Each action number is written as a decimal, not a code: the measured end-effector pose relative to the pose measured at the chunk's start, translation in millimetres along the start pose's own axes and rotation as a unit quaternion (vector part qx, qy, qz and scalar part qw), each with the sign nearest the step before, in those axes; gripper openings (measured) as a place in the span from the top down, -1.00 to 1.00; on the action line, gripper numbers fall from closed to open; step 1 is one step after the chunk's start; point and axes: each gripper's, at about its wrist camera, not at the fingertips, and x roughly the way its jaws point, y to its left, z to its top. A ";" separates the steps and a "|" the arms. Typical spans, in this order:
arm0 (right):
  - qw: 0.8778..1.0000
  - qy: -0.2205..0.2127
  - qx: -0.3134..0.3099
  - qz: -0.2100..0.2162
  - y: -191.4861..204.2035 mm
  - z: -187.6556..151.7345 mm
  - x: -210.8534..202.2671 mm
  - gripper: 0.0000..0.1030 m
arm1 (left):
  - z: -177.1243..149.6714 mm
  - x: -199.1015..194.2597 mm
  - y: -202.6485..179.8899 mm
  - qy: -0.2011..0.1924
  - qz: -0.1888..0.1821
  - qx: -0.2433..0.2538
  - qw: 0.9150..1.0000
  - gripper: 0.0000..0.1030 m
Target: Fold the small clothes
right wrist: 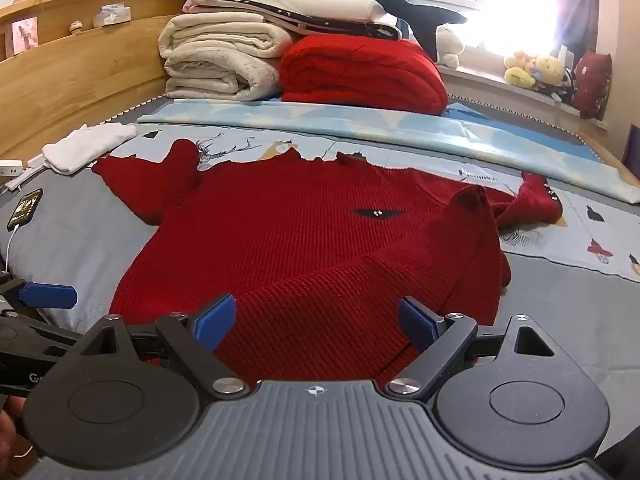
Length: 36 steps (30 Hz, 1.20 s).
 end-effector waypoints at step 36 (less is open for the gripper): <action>1.000 0.019 -0.012 -0.003 -1.4 -5.0 12.2 -0.73 | -0.4 6.4 4.6 0.022 0.012 -0.016 1.000 -0.99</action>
